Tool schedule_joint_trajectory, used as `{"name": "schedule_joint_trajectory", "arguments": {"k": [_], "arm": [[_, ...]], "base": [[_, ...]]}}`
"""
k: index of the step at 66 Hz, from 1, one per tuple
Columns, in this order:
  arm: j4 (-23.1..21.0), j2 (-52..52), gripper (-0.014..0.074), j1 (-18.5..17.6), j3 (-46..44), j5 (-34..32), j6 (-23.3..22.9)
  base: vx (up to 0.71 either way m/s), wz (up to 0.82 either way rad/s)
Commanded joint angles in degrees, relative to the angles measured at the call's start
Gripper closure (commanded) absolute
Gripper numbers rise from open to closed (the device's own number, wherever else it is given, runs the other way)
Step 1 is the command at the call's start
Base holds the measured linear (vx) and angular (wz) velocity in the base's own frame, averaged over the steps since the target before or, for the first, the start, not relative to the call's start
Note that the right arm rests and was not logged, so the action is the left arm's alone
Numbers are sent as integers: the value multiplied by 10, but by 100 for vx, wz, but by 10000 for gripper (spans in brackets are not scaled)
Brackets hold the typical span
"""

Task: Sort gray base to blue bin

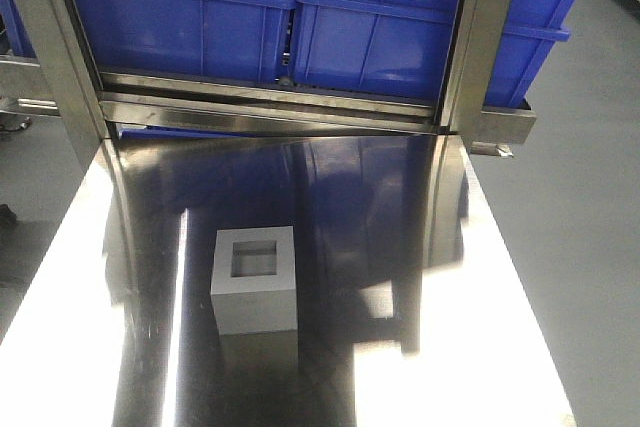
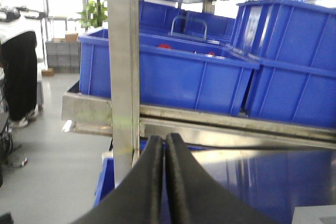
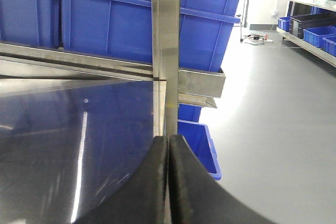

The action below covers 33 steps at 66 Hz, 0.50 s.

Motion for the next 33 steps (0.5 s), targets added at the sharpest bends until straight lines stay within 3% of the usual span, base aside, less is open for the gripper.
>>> {"name": "schedule_joint_trajectory", "arguments": {"k": [1, 18, 33], "arm": [[-4, 34, 602, -3, -53, 7, -4], [-4, 99, 602, -4, -150, 175, -4], [-4, 126, 602, -3, -166, 229, -4]], "base": [[0, 0], [0, 0], [0, 0]]}}
